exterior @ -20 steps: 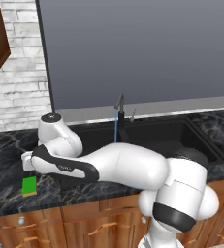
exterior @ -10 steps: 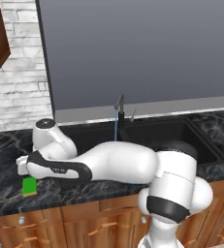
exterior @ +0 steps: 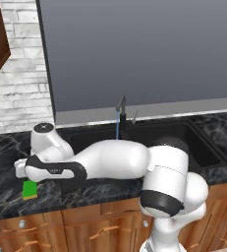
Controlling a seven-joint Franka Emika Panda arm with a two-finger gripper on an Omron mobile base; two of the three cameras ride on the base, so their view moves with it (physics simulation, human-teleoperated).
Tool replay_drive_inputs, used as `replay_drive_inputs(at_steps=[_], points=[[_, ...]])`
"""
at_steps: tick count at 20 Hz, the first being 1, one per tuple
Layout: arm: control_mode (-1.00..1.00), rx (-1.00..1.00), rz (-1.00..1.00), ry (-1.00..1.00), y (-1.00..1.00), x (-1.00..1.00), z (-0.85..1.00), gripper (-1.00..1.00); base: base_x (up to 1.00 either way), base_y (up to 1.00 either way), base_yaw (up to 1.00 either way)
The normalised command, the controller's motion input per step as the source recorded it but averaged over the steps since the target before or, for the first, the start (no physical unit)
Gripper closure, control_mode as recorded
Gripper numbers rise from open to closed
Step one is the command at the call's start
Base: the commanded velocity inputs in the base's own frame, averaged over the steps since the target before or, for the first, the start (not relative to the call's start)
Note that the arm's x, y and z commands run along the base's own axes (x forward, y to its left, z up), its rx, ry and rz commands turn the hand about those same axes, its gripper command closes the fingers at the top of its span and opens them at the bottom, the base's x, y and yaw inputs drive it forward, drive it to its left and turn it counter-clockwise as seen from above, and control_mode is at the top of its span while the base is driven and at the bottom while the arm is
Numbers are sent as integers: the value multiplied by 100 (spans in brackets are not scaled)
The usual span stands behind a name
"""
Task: Soak the sponge with water for a few seconds and then drop it inside the sink.
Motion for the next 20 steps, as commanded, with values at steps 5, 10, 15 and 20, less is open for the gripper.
replay_drive_inputs(at_steps=[5, 10, 15, 20], points=[[-100, 0, 0, 0, 20, 13, -7, -100, 0, 0, 0], [-100, 0, 0, 0, 23, 12, -8, -100, 0, 0, 0], [-100, 0, 0, 0, 16, 15, -13, -100, 0, 0, 0], [-100, 0, 0, 0, 13, 17, -20, -100, 0, 0, 0]])
